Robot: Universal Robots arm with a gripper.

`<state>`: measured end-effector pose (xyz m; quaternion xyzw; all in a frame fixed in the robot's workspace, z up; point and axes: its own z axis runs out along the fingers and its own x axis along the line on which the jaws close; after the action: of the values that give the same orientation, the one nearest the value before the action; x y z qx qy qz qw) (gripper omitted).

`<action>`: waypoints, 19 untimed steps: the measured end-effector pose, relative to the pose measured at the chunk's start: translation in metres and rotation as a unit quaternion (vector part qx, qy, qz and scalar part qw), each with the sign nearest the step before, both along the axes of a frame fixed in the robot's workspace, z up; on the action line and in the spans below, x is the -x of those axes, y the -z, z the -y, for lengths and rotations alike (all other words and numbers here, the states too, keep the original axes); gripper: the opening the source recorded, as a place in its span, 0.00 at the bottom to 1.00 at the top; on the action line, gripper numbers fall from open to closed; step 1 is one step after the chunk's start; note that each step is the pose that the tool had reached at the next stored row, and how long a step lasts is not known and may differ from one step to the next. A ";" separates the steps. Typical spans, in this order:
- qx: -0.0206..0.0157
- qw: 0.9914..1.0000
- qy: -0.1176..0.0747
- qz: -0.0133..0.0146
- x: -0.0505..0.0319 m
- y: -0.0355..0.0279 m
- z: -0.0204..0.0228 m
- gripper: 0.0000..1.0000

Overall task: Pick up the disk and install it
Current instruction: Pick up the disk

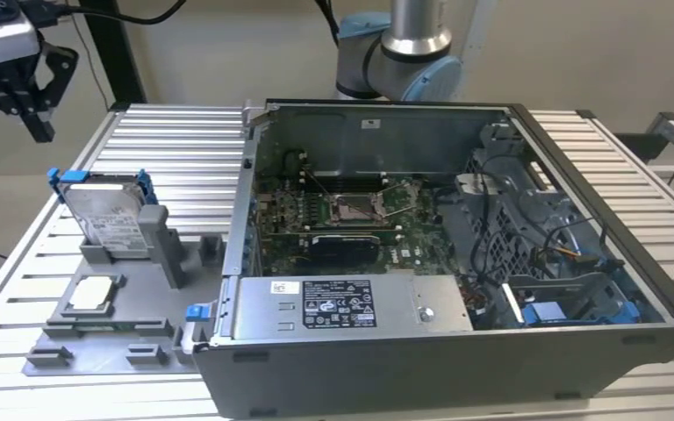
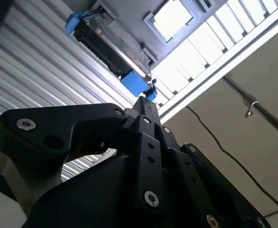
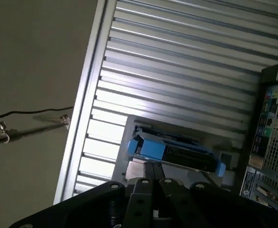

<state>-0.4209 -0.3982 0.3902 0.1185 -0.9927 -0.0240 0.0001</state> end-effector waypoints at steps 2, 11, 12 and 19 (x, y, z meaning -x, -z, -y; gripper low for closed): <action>0.000 1.000 -0.018 0.000 0.0000 0.0000 0.0000 0.00; 0.001 0.995 -0.100 0.000 0.0000 0.0000 0.0000 0.00; 0.001 0.994 -0.109 0.001 0.0000 0.0000 0.0000 0.00; 0.002 0.985 -0.172 0.005 -0.0001 -0.0001 0.0000 0.00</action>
<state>-0.4208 -0.3982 0.3903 0.2877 -0.9575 -0.0209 -0.0008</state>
